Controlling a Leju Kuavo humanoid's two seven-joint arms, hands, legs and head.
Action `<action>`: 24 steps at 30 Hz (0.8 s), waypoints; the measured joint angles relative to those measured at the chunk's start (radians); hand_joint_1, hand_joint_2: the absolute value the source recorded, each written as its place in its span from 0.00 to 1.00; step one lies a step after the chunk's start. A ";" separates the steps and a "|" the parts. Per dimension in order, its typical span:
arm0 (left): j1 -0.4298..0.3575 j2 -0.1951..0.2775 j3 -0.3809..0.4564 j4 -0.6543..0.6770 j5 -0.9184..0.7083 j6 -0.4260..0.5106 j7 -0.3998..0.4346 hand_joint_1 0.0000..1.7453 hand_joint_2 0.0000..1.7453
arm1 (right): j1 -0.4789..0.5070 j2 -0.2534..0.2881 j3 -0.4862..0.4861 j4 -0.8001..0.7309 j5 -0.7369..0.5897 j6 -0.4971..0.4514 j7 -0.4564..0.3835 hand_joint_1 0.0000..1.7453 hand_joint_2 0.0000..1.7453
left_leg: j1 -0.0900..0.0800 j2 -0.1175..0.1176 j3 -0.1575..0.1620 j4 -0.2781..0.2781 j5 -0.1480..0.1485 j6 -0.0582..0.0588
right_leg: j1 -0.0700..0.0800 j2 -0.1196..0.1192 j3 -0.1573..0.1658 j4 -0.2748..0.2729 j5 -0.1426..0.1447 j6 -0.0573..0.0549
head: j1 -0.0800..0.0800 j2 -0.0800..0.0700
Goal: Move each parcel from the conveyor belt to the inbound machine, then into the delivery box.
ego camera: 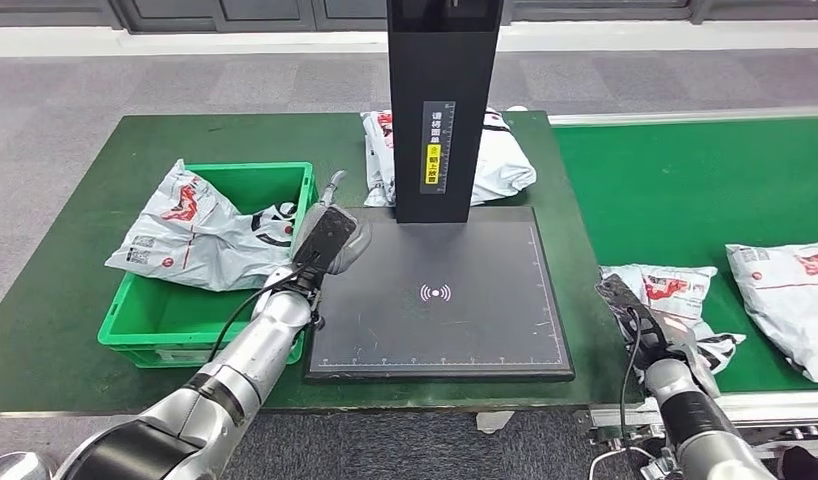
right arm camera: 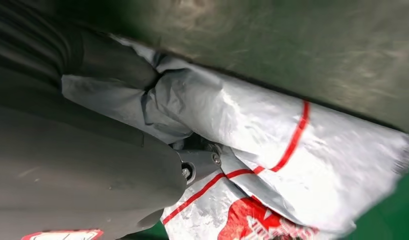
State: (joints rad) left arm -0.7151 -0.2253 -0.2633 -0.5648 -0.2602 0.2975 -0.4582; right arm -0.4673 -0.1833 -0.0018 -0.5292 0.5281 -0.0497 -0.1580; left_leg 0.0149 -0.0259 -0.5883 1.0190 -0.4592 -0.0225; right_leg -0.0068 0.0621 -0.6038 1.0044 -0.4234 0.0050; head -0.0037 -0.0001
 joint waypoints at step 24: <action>0.011 0.006 0.008 -0.011 -0.027 0.016 -0.018 0.00 1.00 | 0.108 0.155 0.131 -0.646 -0.363 0.057 -0.111 1.00 1.00 | -0.002 -0.014 -0.006 -0.009 0.013 -0.006 | -0.003 -0.016 -0.017 0.004 0.002 -0.010 | 0.000 0.000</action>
State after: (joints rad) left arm -0.7044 -0.2196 -0.2552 -0.5756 -0.2869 0.3136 -0.4765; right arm -0.3589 -0.0280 0.1289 -1.1747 0.1655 0.0076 -0.2686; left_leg 0.0126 -0.0398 -0.5939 1.0104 -0.4459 -0.0286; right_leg -0.0095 0.0458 -0.6212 1.0082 -0.4214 -0.0050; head -0.0038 -0.0003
